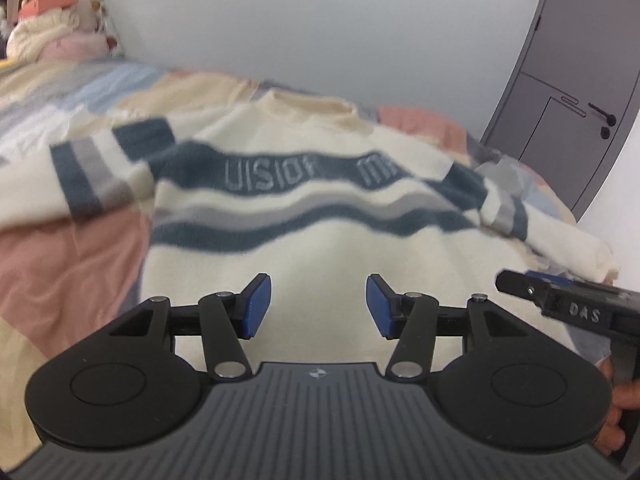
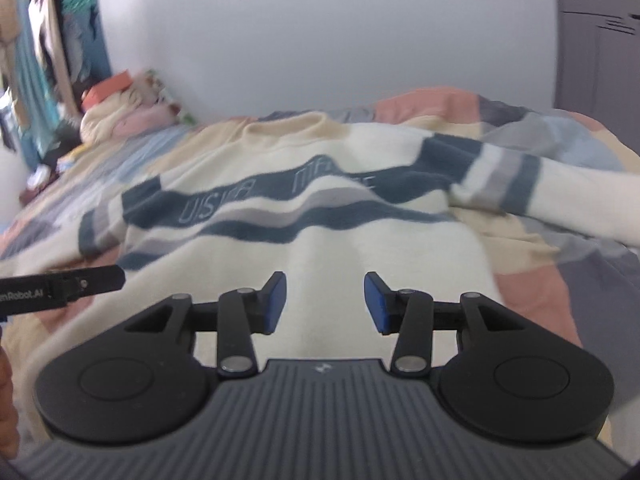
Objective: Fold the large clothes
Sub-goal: 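Reach the right tool toward the sweater sleeve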
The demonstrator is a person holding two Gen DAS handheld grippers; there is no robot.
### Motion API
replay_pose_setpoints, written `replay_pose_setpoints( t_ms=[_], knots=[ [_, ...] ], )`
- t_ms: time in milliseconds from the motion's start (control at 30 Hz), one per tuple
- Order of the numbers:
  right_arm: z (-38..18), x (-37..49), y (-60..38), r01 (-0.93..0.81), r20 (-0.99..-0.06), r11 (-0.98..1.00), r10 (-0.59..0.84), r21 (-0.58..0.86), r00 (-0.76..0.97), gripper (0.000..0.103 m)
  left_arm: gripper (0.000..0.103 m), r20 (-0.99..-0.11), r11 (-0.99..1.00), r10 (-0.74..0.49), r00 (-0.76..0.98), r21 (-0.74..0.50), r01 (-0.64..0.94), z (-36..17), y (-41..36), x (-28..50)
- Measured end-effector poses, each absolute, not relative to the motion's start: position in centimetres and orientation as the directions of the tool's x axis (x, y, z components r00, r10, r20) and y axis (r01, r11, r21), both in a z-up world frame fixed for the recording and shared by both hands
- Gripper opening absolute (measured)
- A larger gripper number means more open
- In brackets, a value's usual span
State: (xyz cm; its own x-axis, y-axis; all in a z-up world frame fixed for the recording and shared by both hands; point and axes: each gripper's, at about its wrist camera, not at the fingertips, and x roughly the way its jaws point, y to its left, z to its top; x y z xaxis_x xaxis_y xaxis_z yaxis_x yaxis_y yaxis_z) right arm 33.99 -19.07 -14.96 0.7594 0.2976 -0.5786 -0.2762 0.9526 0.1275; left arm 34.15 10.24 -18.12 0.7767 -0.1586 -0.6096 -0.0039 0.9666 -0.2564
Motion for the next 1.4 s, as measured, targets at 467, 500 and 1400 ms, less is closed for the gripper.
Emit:
replay_pose_setpoints(
  t_ms=[467, 500, 1400],
  knots=[
    [-19.3, 36.7, -18.3, -0.250, -0.705, 0.950, 0.306, 0.185, 0.640, 0.047, 0.059, -0.680, 0.972, -0.182, 0.710, -0.236, 0.023, -22.8, 10.5, 36.2],
    [-19.0, 36.7, -18.6, -0.240, -0.696, 0.950, 0.311, 0.201, 0.647, 0.047, 0.059, -0.684, 0.969, -0.194, 0.703, -0.248, 0.026, -23.0, 10.4, 36.3],
    [-21.6, 44.3, -40.3, 0.307, -0.577, 0.718, 0.160, 0.625, 0.801, 0.078, 0.063, -0.663, 0.940, -0.238, 0.709, -0.341, -0.003, -22.8, 11.3, 35.9]
  ],
)
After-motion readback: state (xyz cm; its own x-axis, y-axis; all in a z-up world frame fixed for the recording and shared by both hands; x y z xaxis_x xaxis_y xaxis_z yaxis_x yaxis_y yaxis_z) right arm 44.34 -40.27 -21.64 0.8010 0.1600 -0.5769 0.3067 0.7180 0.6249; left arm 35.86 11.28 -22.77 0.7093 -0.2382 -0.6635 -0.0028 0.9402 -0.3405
